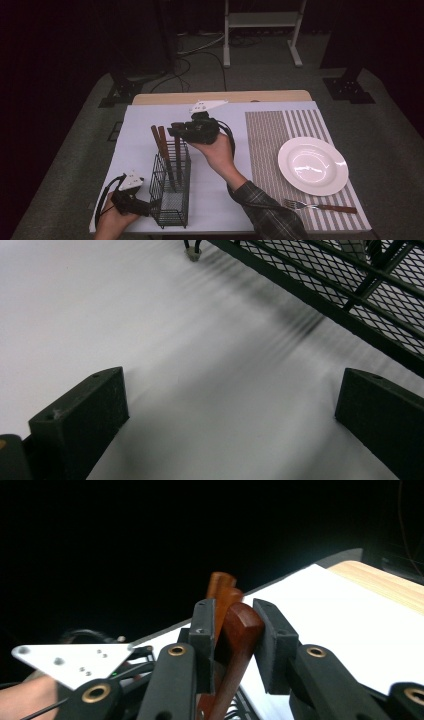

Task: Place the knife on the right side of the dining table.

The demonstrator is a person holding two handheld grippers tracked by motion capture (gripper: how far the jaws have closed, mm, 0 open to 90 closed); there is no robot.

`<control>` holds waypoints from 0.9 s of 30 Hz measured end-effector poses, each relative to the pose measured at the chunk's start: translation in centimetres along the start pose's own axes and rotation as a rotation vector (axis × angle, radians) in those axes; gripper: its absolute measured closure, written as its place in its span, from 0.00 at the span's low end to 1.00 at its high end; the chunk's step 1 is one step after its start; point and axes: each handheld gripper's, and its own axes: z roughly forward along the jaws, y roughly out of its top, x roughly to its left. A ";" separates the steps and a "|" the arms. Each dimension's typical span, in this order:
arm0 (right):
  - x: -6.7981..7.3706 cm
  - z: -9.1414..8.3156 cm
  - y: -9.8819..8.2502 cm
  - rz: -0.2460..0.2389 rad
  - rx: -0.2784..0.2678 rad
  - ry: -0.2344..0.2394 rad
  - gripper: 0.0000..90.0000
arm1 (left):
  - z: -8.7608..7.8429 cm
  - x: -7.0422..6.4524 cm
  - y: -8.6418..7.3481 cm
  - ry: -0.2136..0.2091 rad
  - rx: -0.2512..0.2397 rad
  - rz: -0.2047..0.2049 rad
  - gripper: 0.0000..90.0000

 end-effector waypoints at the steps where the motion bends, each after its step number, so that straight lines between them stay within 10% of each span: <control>1: 0.0 0.0 0.0 0.000 0.000 0.000 0.80 | 0.0 0.0 0.0 0.000 0.000 0.000 0.00; 12: 2.2 -1.2 0.0 0.000 -0.031 0.099 0.85 | 0.0 0.0 0.0 -0.001 -0.001 -0.003 0.00; 27: 2.9 -1.7 1.1 -0.033 -0.056 0.086 0.87 | 0.0 0.0 0.0 -0.003 0.000 -0.002 0.00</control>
